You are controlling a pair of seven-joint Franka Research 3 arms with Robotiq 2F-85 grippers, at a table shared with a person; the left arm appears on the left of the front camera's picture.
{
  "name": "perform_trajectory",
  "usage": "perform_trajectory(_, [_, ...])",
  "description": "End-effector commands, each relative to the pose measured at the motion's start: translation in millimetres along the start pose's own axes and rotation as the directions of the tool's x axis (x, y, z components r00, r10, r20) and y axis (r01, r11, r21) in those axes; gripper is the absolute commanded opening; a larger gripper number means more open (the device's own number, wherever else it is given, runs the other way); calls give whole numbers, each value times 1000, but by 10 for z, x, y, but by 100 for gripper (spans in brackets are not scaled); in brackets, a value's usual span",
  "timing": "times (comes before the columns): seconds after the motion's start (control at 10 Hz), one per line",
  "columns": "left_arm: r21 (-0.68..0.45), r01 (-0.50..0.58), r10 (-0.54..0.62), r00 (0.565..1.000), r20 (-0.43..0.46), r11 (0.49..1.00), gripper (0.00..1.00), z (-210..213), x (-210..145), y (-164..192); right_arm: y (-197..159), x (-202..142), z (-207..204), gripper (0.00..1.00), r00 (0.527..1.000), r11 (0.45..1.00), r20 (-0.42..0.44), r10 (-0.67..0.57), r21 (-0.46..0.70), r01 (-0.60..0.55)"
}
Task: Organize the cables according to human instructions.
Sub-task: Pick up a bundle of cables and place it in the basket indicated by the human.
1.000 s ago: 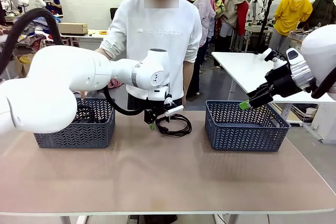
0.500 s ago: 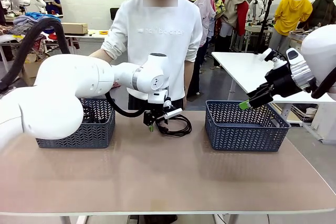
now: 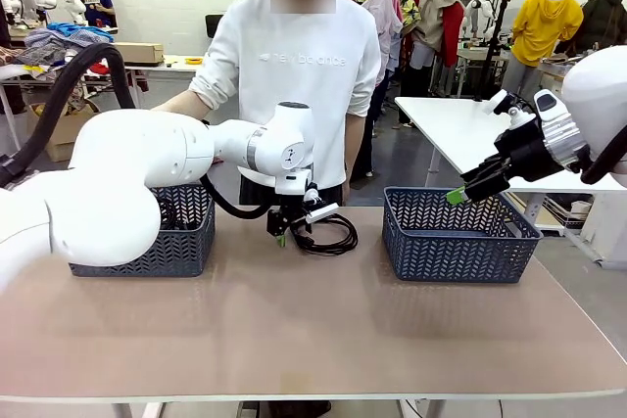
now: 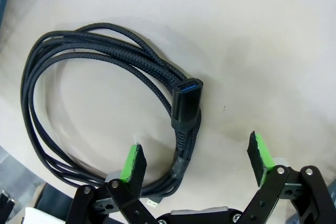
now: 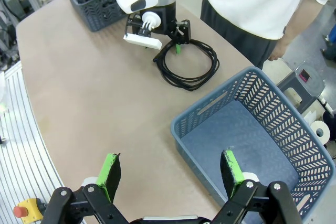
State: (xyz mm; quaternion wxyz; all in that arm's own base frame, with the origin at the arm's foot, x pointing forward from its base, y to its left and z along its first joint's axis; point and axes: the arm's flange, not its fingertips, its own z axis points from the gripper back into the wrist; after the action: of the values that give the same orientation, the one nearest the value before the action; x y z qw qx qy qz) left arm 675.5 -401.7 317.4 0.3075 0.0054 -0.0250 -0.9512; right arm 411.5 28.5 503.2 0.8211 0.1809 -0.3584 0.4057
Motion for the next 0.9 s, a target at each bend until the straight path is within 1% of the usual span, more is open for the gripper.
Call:
perform_trajectory(0.0, [-36, -1, 0, 1000, -10, 999, 81, 51, -85, 118, -27, -12, -18, 100, 999, 1000, 31, 14, 10, -14])
perform_trajectory(0.1, [-38, -6, 5, 1000, -10, 999, 81, 52, -89, 112, -27, -12, -18, 100, 999, 1000, 31, 14, 10, -14])
perform_trajectory(0.2, [-39, -8, 8, 1000, -12, 999, 62, 55, -92, 108, -27, -12, -18, 100, 999, 1000, 31, 14, 10, -14])
perform_trajectory(0.3, [-38, -11, 10, 1000, -11, 999, 75, 54, -95, 110, -27, -12, -18, 100, 999, 1000, 31, 14, 10, -14])
perform_trajectory(0.4, [-36, -12, 12, 1000, -12, 999, 42, 49, -97, 113, -27, -12, -18, 100, 999, 1000, 31, 14, 10, -14])
perform_trajectory(0.5, [-35, -12, 12, 1000, -13, 999, 55, 47, -100, 115, -27, -12, -18, 100, 999, 1000, 31, 14, 10, -14])
perform_trajectory(0.6, [-32, -12, 12, 1000, -13, 999, 23, 46, -105, 115, -27, -12, -18, 100, 999, 1000, 31, 14, 10, -14])
perform_trajectory(0.7, [-28, -12, 12, 1000, -14, 1000, 36, 40, -107, 115, -27, -12, -18, 100, 999, 1000, 31, 14, 10, -14])
perform_trajectory(0.8, [-29, -13, 12, 1000, -15, 1000, 4, 34, -108, 119, -27, -12, -18, 100, 999, 1000, 31, 14, 10, -14])
